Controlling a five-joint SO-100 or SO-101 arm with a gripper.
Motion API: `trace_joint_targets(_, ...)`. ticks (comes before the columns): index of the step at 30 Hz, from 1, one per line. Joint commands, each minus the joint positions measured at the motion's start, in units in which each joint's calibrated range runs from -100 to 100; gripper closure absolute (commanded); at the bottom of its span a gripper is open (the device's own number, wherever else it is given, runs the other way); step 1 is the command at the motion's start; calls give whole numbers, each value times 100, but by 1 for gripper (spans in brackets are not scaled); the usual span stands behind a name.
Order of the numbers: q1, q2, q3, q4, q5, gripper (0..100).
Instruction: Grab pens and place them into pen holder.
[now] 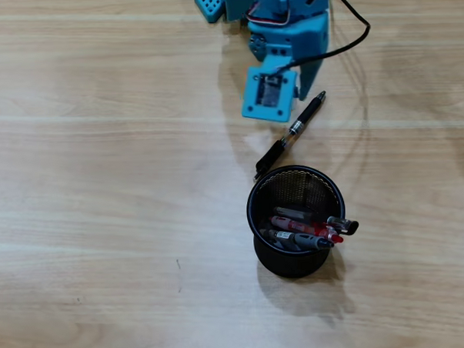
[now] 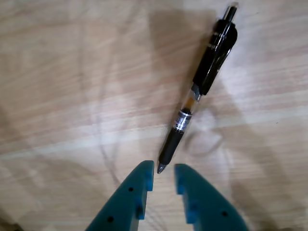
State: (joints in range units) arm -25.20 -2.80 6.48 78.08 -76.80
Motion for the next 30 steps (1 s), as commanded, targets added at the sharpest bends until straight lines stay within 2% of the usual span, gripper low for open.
trace_joint_targets(1,-210,344,-403,42,-199,82)
trace_joint_targets(6,-411,641,-367,42,-388,77)
trace_joint_targets(24,-804,1881,-331,-76,-875,78)
trace_joint_targets(30,-877,2331,-331,-559,-875,78)
